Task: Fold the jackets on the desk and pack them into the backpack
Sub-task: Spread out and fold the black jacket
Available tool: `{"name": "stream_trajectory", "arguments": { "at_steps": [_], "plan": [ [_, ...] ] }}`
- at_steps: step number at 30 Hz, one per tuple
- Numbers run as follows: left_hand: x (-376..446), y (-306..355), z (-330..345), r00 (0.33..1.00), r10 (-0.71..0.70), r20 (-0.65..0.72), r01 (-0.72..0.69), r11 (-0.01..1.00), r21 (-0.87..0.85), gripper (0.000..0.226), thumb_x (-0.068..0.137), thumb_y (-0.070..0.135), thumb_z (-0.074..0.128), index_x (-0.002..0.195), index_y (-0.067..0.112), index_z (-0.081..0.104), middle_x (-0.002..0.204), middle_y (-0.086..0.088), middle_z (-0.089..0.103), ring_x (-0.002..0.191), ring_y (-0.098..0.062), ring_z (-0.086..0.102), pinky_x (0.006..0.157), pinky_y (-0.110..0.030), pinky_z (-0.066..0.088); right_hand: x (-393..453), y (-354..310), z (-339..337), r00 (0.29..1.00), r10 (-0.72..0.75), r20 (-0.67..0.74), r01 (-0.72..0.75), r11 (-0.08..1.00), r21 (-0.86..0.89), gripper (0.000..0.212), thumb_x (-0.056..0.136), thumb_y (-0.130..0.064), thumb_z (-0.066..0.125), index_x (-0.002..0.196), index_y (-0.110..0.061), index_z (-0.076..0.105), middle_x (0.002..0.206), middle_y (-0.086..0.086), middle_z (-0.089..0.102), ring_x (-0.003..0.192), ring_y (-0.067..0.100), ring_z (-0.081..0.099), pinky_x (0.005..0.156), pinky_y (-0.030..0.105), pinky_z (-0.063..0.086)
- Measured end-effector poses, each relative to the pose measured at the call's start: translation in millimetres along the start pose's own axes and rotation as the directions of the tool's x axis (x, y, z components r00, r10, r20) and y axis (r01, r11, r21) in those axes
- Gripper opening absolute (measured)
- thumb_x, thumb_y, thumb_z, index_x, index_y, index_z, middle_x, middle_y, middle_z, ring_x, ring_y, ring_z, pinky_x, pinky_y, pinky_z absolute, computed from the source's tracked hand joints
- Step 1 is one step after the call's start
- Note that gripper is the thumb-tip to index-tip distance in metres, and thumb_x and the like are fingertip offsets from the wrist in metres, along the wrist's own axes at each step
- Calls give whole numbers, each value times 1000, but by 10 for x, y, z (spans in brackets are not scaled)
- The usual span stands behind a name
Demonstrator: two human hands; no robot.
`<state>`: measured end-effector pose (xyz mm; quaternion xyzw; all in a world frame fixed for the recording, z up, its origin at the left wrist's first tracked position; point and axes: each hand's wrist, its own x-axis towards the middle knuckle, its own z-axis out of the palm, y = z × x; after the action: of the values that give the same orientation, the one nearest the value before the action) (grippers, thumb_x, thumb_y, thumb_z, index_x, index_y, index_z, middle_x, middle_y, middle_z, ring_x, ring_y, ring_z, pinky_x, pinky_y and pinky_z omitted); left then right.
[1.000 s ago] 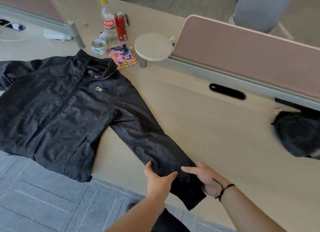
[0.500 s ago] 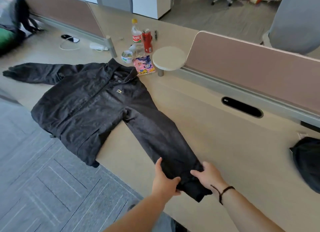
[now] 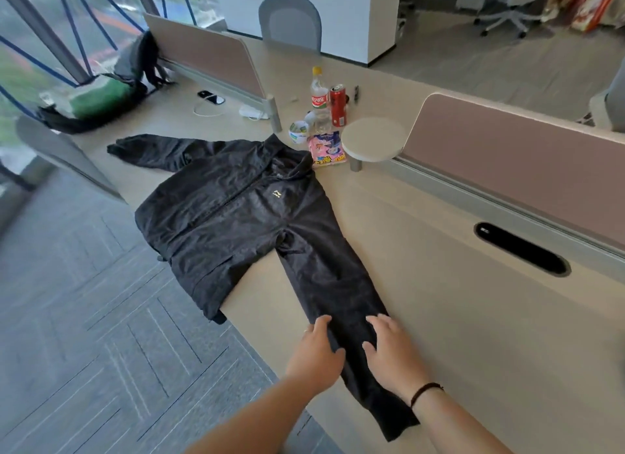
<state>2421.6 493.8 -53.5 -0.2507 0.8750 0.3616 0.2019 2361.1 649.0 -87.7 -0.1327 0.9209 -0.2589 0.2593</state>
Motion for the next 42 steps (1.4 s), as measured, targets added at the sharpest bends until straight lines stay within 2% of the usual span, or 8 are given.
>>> {"name": "stream_trajectory", "arguments": {
  "at_steps": [5,12,24,28,34,39,41,42],
  "plan": [
    [210,-135,-514,993,-4,-117,7,1000,30,61,97,35,58,150,30,28,146,-1,41,130,-21,47,102,-36,46,296,-583,50,995,-95,10,93,990,110,53,104,-32,49,154,-25,34,164,-5,23,150,14,24,119,33,30],
    [676,-697,-1484,973,-23,-231,43,996,84,62,97,38,56,151,31,27,152,1,36,139,-23,34,106,-42,41,776,-1450,259,996,-88,18,83,981,177,68,103,-41,48,159,-28,12,168,-1,-4,149,21,27,112,33,37],
    [1923,-1900,-3357,963,205,-176,-163,960,227,62,100,40,51,155,25,26,158,4,30,145,-20,27,112,-36,36,1902,-2639,683,986,169,0,-167,972,163,73,100,-44,51,160,-25,12,168,4,5,152,20,19,117,33,27],
    [2383,-1877,-3839,948,282,-150,-240,938,249,63,100,39,52,155,20,29,158,1,33,145,-23,29,114,-36,33,2184,-3030,572,971,227,-69,-203,945,255,73,100,-41,54,160,-25,14,168,1,10,154,17,13,120,34,21],
    [3021,-1521,-4141,914,396,-83,-365,896,253,61,102,39,50,155,19,29,160,3,29,147,-20,24,115,-35,32,2816,-3177,308,945,296,-140,-239,915,324,75,98,-36,62,158,-21,20,163,1,25,149,20,27,120,36,30],
    [3535,-1377,-4285,920,392,-3,-370,871,322,63,102,41,50,156,18,28,162,2,26,148,-21,25,116,-36,33,3725,-3034,9,828,539,-153,-343,705,621,79,92,-48,63,154,-12,30,151,7,43,137,25,46,112,38,36],
    [3796,-1293,-4365,919,393,14,-372,857,357,62,102,41,50,156,18,28,162,3,26,147,-20,27,115,-36,35,4103,-2969,-104,744,663,-86,-342,488,803,91,77,-64,62,143,-4,45,131,8,57,120,25,56,107,43,43],
    [3916,-1242,-4398,918,395,23,-375,850,370,62,102,41,50,156,18,28,162,3,27,147,-20,26,115,-36,34,4245,-2934,-139,721,693,-33,-312,367,877,83,78,-64,62,131,-1,51,121,10,62,112,26,60,103,44,49]
  ]
}}
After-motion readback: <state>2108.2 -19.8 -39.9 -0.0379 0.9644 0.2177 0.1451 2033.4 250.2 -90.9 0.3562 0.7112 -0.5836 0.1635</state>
